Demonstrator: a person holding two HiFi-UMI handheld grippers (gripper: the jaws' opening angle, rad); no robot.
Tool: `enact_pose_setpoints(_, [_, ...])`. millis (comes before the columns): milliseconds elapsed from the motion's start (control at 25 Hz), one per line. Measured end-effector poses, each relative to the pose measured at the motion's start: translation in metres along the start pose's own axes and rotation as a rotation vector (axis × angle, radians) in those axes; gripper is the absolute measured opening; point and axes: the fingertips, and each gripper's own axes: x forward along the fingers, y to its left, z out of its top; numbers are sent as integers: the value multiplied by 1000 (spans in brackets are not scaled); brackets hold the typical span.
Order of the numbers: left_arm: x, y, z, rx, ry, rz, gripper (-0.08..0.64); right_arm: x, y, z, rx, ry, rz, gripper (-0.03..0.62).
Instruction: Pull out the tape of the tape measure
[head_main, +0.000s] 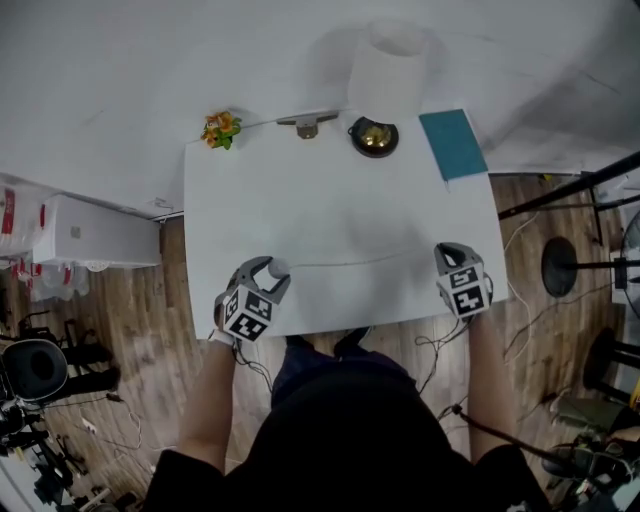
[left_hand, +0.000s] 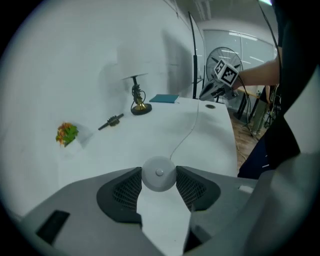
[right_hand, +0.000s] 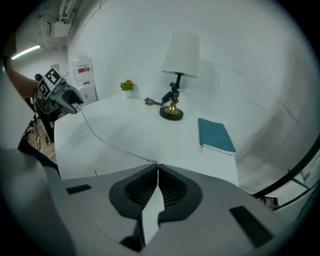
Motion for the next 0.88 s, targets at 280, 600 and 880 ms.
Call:
enact_pose_setpoints(280, [22, -18, -42, -170, 39, -117, 213, 29, 26, -41, 30, 106, 170, 12])
enact_pose_setpoints(600, [36, -31, -69, -83, 72, -145, 215, 40, 43, -53, -59, 166, 275, 19])
enact_pose_setpoints(880, [37, -32, -72, -71, 84, -123, 224, 45, 41, -56, -59, 168, 256, 78])
